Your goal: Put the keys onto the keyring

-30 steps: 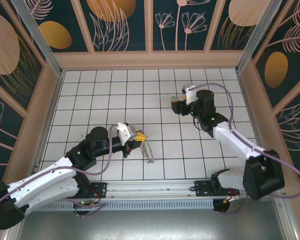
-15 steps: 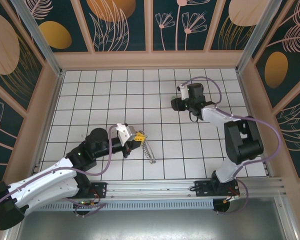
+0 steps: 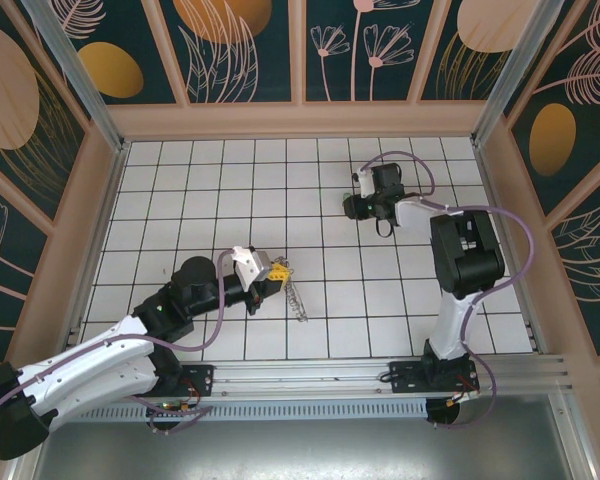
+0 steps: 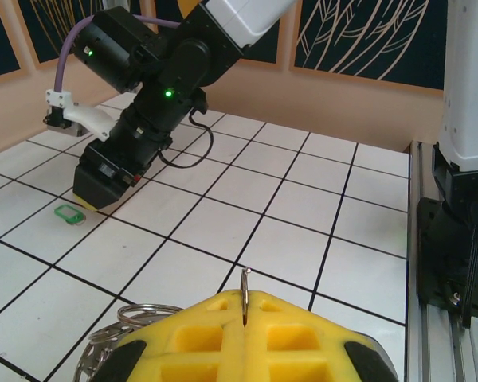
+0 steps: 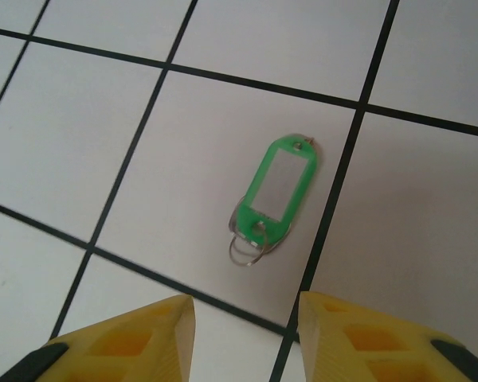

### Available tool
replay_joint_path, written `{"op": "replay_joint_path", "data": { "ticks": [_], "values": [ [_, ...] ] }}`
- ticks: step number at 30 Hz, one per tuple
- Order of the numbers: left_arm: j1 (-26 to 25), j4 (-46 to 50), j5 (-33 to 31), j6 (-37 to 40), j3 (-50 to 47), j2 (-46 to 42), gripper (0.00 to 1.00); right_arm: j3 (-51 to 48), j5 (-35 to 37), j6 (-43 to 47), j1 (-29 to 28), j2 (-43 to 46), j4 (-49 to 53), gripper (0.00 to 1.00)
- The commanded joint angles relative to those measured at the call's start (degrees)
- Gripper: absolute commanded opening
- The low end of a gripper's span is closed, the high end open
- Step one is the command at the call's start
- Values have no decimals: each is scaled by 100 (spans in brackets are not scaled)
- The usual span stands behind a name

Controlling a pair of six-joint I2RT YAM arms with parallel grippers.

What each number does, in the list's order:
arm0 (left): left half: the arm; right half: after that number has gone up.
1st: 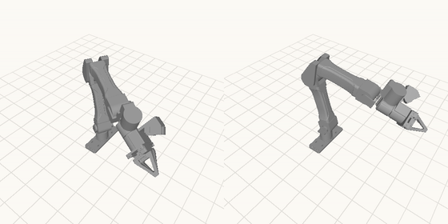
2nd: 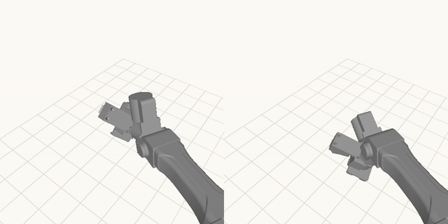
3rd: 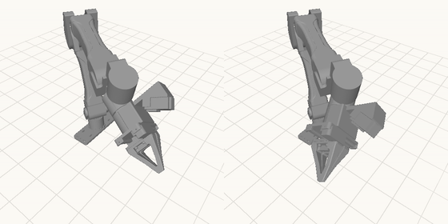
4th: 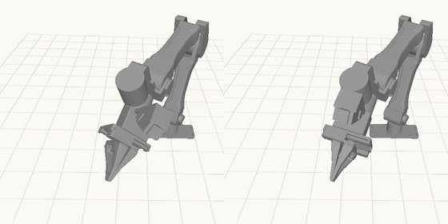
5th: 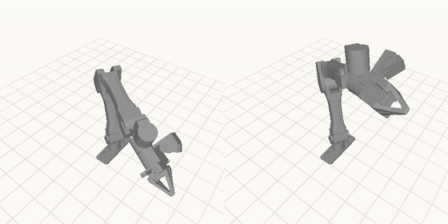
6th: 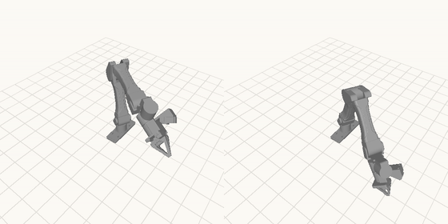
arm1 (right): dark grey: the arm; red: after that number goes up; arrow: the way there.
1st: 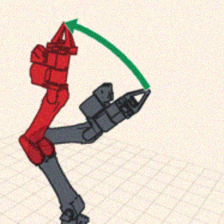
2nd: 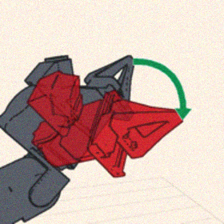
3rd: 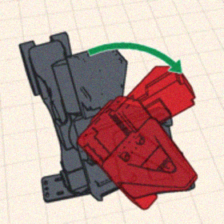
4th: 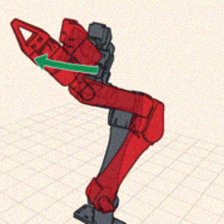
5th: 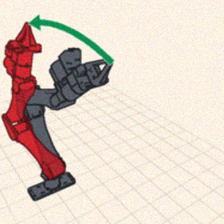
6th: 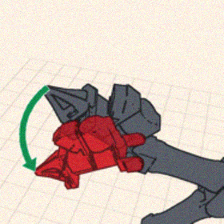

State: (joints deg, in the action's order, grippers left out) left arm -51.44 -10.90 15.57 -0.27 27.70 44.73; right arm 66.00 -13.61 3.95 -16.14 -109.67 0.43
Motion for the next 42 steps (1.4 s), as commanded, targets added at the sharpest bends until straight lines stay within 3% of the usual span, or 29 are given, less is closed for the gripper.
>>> {"op": "replay_joint_path", "data": {
  "ticks": [1, 26, 42],
  "values": [
    [-12, -422, -10, 32, -57, -70, 0, 300, -120, -67, 69, -259, 106, 38],
    [-10, -571, 38, 31, -179, -328, 0, 974, 0, 54, 32, -868, 784, 35],
    [-12, -559, 34, 18, -186, -393, 0, 1372, 32, 53, -51, -1181, 1033, 29]
  ]
}}
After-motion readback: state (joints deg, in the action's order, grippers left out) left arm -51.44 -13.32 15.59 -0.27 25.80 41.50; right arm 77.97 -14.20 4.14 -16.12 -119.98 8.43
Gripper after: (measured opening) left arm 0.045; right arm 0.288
